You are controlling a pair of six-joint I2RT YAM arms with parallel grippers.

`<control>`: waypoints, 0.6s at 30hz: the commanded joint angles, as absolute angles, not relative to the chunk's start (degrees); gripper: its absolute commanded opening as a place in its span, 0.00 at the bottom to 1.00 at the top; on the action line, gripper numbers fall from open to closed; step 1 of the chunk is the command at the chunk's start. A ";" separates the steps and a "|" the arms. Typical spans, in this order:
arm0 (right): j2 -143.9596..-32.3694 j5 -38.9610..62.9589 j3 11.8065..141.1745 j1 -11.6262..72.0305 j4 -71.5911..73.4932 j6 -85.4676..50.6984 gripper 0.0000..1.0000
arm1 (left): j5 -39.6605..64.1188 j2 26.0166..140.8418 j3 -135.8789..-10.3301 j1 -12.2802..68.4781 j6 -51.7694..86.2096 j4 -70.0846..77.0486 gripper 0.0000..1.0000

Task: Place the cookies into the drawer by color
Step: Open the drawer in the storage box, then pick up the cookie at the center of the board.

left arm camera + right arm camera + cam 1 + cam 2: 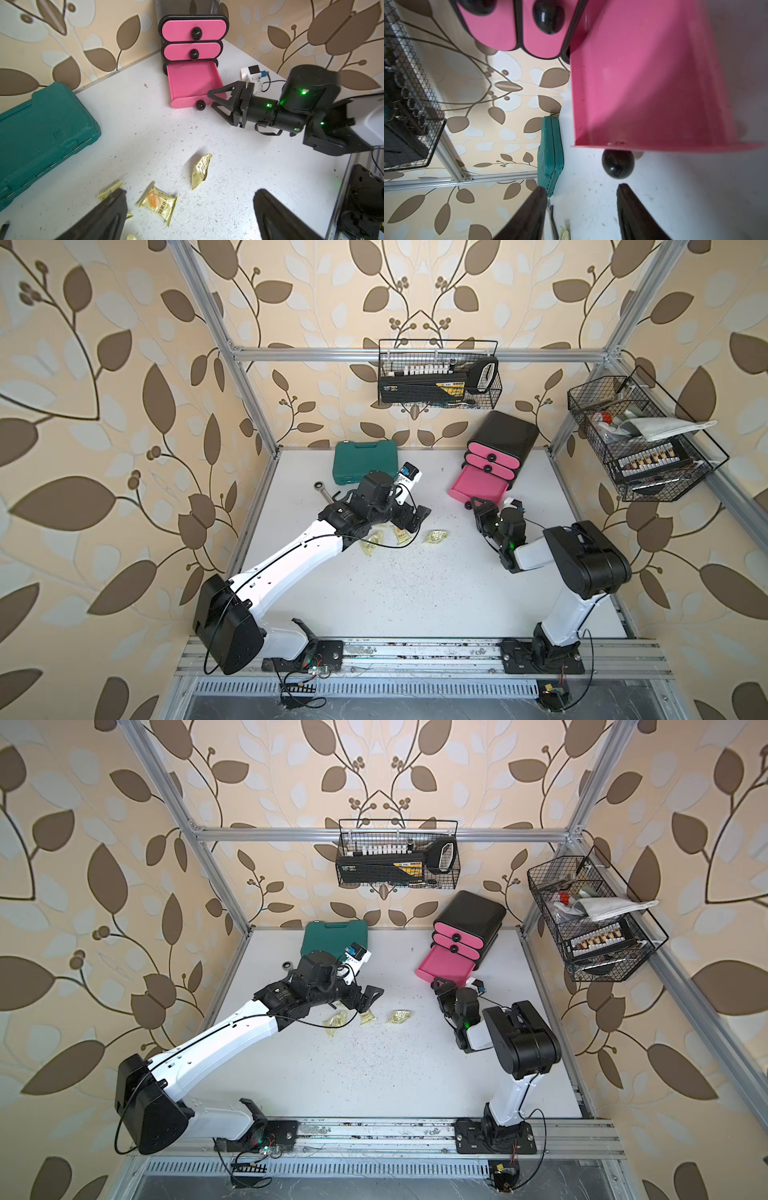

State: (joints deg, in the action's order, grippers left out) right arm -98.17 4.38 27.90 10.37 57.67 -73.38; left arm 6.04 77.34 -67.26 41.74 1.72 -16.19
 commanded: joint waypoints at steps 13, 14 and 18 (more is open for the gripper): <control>-79.61 14.39 46.07 17.58 -9.55 -32.82 0.50 | 6.15 75.98 -67.92 42.36 1.40 -15.14 0.98; -81.23 14.84 47.46 18.32 -11.60 -32.16 0.49 | 6.39 76.06 -67.90 42.36 1.49 -15.12 0.98; -86.70 15.78 49.56 20.44 -12.16 -31.80 0.49 | 6.30 76.33 -67.97 42.36 1.41 -15.26 0.98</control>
State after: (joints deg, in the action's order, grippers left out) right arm -83.74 13.74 48.36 19.35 -4.93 -35.68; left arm 6.07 77.34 -67.26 41.74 1.74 -16.23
